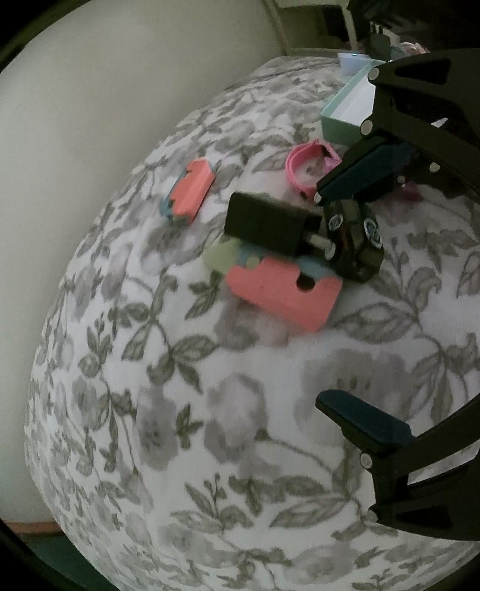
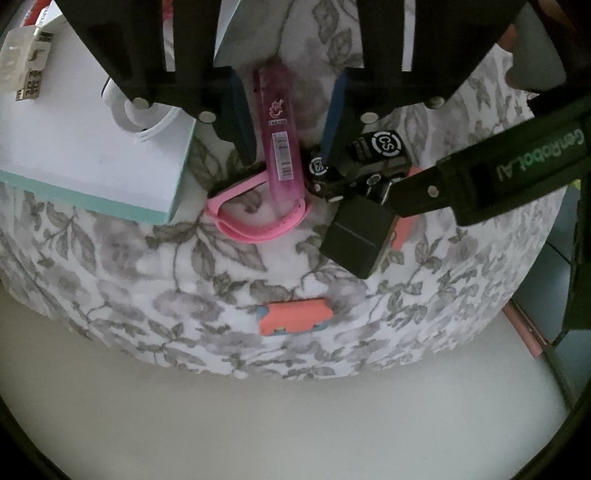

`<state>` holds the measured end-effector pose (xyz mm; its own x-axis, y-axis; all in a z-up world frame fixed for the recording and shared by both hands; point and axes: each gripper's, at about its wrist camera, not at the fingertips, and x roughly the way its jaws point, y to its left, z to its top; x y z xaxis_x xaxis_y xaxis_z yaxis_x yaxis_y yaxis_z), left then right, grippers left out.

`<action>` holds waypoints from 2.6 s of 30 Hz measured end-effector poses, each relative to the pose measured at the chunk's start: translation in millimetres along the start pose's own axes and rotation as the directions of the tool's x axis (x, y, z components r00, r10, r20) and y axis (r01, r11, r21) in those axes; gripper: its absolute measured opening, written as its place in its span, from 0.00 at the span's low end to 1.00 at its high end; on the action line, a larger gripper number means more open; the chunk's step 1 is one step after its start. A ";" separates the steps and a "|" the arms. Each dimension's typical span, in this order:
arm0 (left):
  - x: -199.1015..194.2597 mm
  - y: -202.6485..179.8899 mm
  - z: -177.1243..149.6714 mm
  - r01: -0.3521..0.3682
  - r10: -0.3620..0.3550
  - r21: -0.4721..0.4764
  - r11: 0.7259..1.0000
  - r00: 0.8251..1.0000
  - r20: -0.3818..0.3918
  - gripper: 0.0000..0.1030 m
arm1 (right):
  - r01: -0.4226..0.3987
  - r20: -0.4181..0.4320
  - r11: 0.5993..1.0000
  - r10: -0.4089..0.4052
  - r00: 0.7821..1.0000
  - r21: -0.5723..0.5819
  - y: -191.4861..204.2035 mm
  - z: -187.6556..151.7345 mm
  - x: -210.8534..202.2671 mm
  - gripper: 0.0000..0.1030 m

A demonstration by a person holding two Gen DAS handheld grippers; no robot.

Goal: Organize rigid objects
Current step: 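Grasp the pink tube with the right tool while the left tool grasps the black smartwatch, then lift and carry the pink tube and black smartwatch over the tray with both tools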

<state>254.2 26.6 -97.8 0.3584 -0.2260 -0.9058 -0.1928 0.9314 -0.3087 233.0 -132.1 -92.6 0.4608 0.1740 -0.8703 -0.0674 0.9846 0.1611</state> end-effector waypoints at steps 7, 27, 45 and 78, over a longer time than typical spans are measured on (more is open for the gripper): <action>12.8 -10.5 -6.0 0.033 -0.032 0.026 0.999 0.999 -0.027 0.99 | -0.012 -0.018 0.999 0.012 1.000 0.034 -8.2 -3.9 1.0 0.22; 15.0 -32.6 -13.5 0.071 -0.068 0.123 0.990 0.997 -0.027 0.54 | -0.050 -0.022 0.995 0.052 0.998 0.083 -16.2 -6.3 -1.1 0.22; -2.5 -32.7 -16.9 0.081 -0.077 0.130 0.988 0.997 -0.031 0.54 | -0.060 -0.029 0.992 0.064 0.998 0.108 -20.0 -12.6 -8.9 0.21; -95.3 -66.9 -29.0 0.147 -0.177 0.221 0.964 0.976 0.123 0.54 | -0.081 0.134 0.979 0.056 0.989 0.188 -45.1 -20.7 -110.9 0.12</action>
<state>206.4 -22.4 0.8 0.4968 -0.3504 -0.7940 0.0689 0.9279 -0.3663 166.6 -195.4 -13.0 0.5708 0.2256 -0.7895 0.0625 0.9468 0.3157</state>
